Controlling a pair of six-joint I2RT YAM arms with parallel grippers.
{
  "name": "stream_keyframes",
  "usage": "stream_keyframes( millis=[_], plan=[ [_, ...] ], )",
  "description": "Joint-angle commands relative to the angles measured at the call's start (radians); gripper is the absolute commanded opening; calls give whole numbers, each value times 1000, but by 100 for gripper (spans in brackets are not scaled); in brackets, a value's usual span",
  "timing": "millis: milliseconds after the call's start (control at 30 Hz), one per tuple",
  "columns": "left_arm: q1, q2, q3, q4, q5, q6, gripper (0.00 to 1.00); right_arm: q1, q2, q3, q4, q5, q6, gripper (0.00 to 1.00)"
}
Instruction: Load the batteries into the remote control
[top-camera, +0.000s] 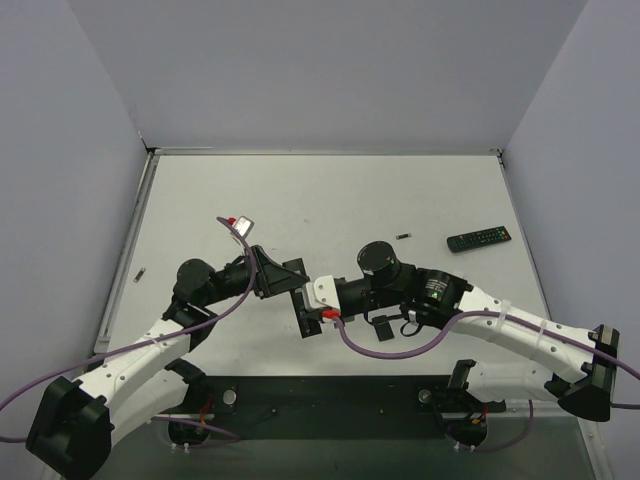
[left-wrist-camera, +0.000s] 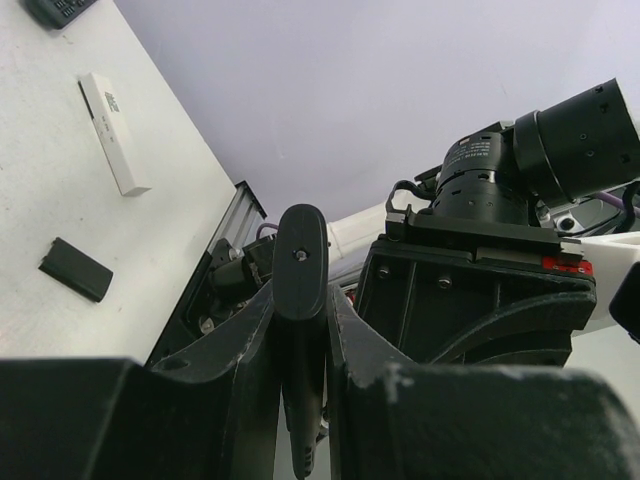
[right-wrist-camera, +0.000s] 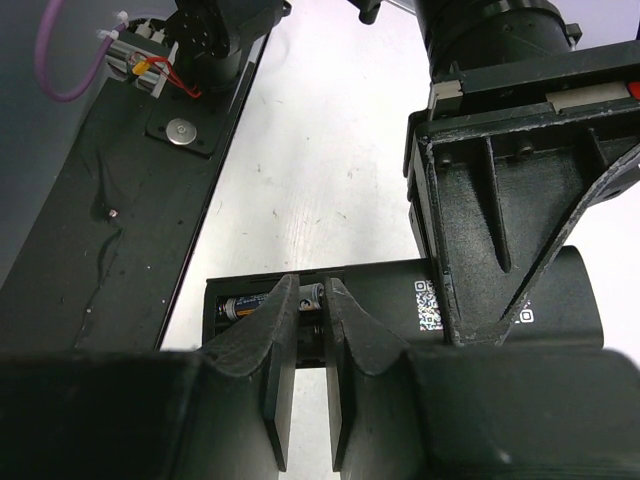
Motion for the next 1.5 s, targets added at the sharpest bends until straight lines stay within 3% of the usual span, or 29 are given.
stream_keyframes(
  millis=[0, 400, 733, 967, 1233, 1467],
  plan=[
    [4, -25, 60, 129, -17, -46, 0, -14, 14, -7, -6, -43, -6, 10],
    [4, -61, 69, 199, -55, -80, 0, -17, 31, -87, -17, -25, 13, 7],
    [4, -83, 77, 232, -73, -123, 0, -19, 43, -165, -17, 122, -10, 6],
    [4, -97, 71, 122, -78, -32, 0, -8, 37, -135, -11, 103, 23, 7],
    [5, -106, -7, -213, -263, 283, 0, 60, 22, -32, 12, 49, 114, 22],
    [16, -72, -125, -238, -429, 367, 0, 26, -64, -72, 32, 145, 292, 37]
  ],
)
